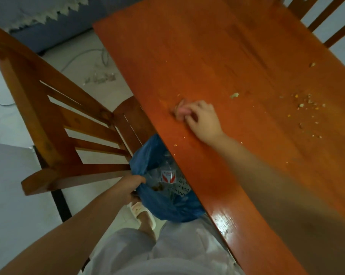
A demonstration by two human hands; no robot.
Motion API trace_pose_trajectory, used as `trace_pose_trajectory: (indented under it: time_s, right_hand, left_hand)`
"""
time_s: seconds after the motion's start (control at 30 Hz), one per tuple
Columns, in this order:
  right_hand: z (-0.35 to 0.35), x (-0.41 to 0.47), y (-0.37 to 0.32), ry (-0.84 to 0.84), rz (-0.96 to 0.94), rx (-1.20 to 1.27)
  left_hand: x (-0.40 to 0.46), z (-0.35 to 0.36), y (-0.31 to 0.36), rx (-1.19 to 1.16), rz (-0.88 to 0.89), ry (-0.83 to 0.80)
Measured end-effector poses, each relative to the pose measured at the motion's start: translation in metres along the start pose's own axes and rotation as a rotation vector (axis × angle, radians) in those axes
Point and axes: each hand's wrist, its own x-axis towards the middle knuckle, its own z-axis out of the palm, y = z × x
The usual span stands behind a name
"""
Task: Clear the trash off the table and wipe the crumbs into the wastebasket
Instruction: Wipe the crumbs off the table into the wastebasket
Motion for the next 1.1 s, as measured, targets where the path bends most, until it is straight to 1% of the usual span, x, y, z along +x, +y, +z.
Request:
trace_pose_trajectory:
  time_s: [0.07,0.13,0.2,0.23,0.27,0.3,0.37,0.43,0.47,0.5,0.57,0.63,0.67,0.73,0.8,0.87,0.97,1.0,1.07,1.1]
  right_hand:
    - [0.014,-0.052,-0.022,-0.052,-0.111,0.036]
    - [0.022,-0.090,-0.042,-0.142,-0.199,0.077]
    - [0.021,-0.097,-0.051,-0.289,-0.237,0.151]
    - [0.015,-0.088,-0.053,-0.330,-0.229,0.228]
    - [0.005,-0.071,-0.056,-0.306,-0.215,0.297]
    - [-0.007,-0.043,-0.056,-0.205,-0.190,0.342]
    - [-0.029,0.034,-0.046,0.070,-0.073,0.276]
    - [-0.045,0.121,-0.031,0.206,0.070,0.200]
    - [-0.046,0.156,-0.026,0.223,0.156,0.190]
    - [-0.044,0.182,-0.024,0.200,0.211,0.178]
    - [-0.031,0.210,-0.025,0.077,0.164,0.135]
    - [-0.021,0.214,-0.039,-0.028,0.099,0.128]
    - [-0.017,0.208,-0.048,-0.068,0.035,0.126]
    - [-0.006,0.180,-0.062,-0.171,-0.169,0.087]
    - [0.004,0.135,-0.064,-0.248,-0.269,0.023]
    - [0.010,0.077,-0.060,-0.272,-0.272,0.003]
    - [0.009,-0.017,-0.048,-0.310,-0.276,0.037]
    - [0.009,-0.041,-0.043,-0.346,-0.298,0.050]
    - [0.006,-0.076,-0.038,-0.497,-0.324,0.053]
    - [-0.002,-0.080,-0.038,-0.567,-0.328,0.083]
  left_hand:
    - [-0.001,-0.001,0.001,-0.011,-0.004,-0.018]
    - [-0.002,-0.001,0.005,-0.006,-0.015,-0.039]
    - [-0.003,-0.001,0.008,0.015,-0.001,-0.050]
    - [-0.002,-0.002,0.009,0.021,-0.002,-0.052]
    - [-0.001,-0.003,0.009,0.026,-0.008,-0.057]
    - [-0.001,-0.004,0.009,0.029,-0.012,-0.061]
    - [-0.002,-0.004,0.010,0.016,-0.021,-0.069]
    - [0.001,-0.004,0.008,-0.004,-0.024,-0.064]
    - [0.002,-0.004,0.008,-0.014,-0.024,-0.059]
    - [0.004,-0.004,0.007,-0.017,-0.017,-0.060]
    - [0.009,-0.005,0.005,-0.021,0.006,-0.075]
    - [0.011,-0.006,0.004,-0.027,0.007,-0.065]
    - [0.013,-0.007,0.004,-0.032,0.010,-0.067]
    - [0.013,-0.008,0.002,-0.037,0.012,-0.078]
    - [0.010,-0.008,0.002,-0.034,0.006,-0.084]
    - [0.009,-0.007,0.004,-0.034,-0.013,-0.073]
    - [0.006,-0.006,0.007,-0.041,-0.056,-0.036]
    - [0.006,-0.006,0.006,-0.039,-0.052,-0.037]
    - [0.006,-0.004,0.005,-0.041,-0.030,-0.044]
    - [0.005,-0.004,0.003,-0.049,-0.028,-0.044]
